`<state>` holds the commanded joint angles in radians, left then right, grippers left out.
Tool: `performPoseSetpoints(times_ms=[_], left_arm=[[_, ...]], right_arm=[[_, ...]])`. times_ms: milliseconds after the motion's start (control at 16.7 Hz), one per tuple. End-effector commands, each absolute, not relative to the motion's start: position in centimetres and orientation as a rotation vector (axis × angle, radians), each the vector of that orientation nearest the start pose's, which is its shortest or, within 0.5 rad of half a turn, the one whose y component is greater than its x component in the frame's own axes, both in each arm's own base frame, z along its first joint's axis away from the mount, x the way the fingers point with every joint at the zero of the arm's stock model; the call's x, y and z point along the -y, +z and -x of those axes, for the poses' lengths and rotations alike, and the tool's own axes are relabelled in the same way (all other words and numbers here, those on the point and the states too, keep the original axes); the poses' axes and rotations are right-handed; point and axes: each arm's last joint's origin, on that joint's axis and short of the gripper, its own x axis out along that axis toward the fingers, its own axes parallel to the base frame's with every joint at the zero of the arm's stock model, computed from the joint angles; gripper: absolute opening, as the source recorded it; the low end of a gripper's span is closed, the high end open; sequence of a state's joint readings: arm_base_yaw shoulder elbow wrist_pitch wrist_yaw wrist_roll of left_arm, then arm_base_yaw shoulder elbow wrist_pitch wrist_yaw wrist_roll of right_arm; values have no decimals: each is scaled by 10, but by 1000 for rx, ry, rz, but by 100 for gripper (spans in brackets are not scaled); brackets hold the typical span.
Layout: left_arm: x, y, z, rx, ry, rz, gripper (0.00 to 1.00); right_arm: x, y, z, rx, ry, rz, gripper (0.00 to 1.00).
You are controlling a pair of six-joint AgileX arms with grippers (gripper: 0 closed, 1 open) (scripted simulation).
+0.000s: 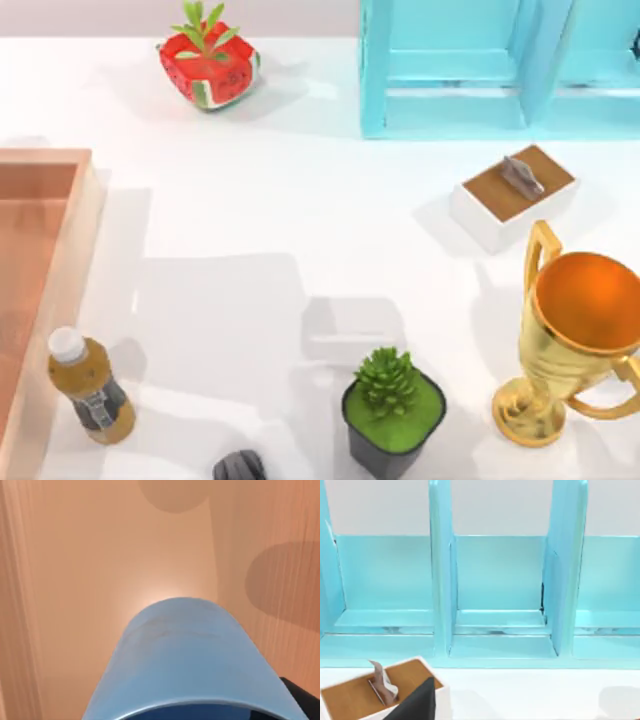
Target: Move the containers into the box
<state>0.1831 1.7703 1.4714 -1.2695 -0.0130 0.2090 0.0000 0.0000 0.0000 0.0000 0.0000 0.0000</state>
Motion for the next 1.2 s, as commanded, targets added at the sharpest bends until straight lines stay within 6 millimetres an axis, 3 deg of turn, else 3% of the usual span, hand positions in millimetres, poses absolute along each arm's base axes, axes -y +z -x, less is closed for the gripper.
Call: performPoseSetpoints(times_ms=[240, 540, 1200], left_arm=[[-68, 216, -322, -1571, -5, -26, 0], [-69, 213, -322, -1573, -6, -25, 0], [-69, 213, -322, -1573, -6, -25, 83]], right_arm=[[1, 160, -106, 0, 0, 0, 100], [1, 160, -106, 0, 0, 0, 100], [1, 160, -106, 0, 0, 0, 100]])
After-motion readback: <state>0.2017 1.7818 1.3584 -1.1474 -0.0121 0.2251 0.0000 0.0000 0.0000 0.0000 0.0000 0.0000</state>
